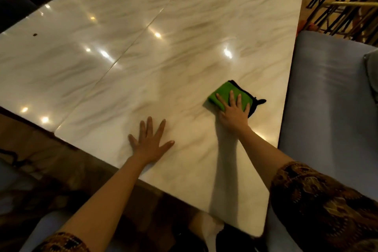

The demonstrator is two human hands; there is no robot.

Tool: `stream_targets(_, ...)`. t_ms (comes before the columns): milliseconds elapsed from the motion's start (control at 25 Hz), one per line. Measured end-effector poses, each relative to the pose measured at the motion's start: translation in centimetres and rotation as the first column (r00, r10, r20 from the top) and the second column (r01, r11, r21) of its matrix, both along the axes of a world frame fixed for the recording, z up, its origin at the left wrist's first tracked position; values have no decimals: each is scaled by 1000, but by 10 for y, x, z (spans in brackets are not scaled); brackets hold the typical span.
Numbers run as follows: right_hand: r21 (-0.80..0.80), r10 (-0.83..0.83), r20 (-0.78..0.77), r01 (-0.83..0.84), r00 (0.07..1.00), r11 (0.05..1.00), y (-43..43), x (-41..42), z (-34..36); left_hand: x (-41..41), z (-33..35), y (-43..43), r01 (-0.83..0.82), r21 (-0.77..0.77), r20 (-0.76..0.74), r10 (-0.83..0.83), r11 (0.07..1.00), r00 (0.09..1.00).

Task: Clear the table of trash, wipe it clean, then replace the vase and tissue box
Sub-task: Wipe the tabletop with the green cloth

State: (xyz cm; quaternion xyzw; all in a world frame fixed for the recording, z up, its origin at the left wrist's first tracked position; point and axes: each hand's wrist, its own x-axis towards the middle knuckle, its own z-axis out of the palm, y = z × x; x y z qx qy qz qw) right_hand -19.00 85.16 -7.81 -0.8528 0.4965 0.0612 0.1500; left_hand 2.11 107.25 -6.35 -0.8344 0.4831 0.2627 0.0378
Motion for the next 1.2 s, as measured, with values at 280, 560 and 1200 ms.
stream_targets(280, -100, 306, 71, -299, 949, 949, 217, -37, -8, -1, 7, -5, 0, 108, 4, 0, 994, 1000)
stream_targets(560, -136, 255, -28, -256, 967, 957, 121, -135, -7, -45, 6, 24, -32, 81, -22, 34, 996, 999)
stream_targets(1200, -187, 284, 34, -273, 958, 944, 264, -163, -9, -39, 1, 26, 12, 89, 11, -13, 996, 1000)
